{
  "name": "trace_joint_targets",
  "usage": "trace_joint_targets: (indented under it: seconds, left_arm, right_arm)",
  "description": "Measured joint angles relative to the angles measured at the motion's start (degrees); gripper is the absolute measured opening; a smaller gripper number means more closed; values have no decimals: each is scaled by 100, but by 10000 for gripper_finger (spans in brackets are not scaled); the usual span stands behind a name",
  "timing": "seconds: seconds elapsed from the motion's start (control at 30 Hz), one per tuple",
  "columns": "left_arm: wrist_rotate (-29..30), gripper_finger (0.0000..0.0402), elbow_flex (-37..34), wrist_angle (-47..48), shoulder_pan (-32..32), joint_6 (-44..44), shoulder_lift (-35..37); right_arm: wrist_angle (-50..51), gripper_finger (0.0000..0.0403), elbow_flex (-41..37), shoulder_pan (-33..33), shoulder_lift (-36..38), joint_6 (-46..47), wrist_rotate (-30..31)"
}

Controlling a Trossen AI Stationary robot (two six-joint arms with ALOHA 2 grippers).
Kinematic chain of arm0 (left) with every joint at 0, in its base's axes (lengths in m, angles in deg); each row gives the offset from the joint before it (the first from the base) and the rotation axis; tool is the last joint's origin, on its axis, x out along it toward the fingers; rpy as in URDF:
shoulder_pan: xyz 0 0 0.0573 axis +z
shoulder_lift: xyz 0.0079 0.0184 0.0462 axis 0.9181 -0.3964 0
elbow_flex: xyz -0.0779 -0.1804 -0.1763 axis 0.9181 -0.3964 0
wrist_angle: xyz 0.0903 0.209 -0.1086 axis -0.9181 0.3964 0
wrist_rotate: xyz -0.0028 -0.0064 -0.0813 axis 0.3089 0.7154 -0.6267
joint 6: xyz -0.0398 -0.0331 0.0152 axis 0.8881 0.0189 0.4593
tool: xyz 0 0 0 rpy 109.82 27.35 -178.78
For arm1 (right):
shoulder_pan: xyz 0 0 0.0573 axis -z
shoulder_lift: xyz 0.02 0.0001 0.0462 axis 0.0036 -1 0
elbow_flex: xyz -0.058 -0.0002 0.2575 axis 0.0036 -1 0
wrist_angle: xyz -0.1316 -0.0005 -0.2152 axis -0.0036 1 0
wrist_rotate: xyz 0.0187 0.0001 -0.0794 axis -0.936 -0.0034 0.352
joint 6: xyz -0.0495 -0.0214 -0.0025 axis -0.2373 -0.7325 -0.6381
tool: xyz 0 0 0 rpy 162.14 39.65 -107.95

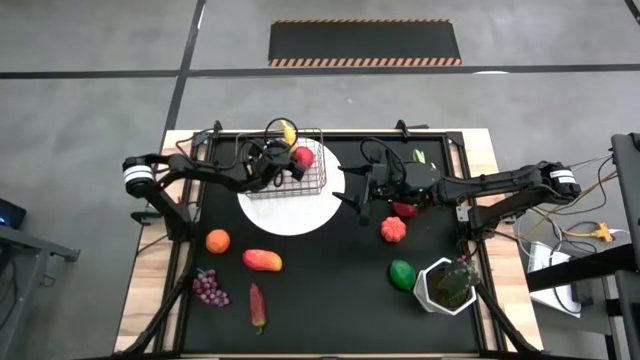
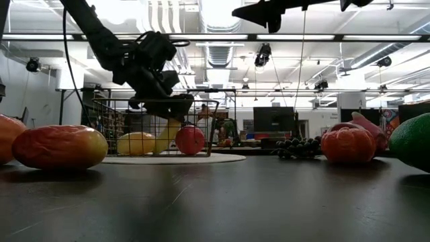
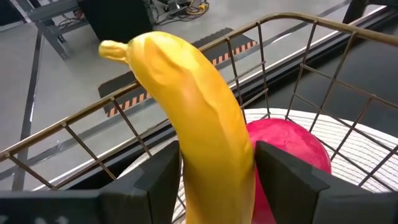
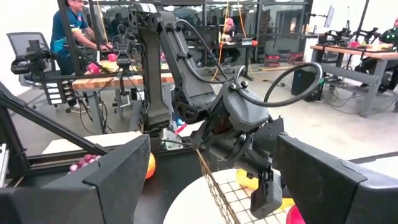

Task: Build produce basket
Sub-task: Put the banana into the wire basket, then put the tangerine into the wire basket

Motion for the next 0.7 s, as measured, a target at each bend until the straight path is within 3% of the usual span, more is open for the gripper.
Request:
trace_joint_targets:
  seconds: [0.7]
  left_arm:
    - [1,188,9,1044,-20,-319,1092]
  right_arm:
    - [73,327,0,1,5,302,-2]
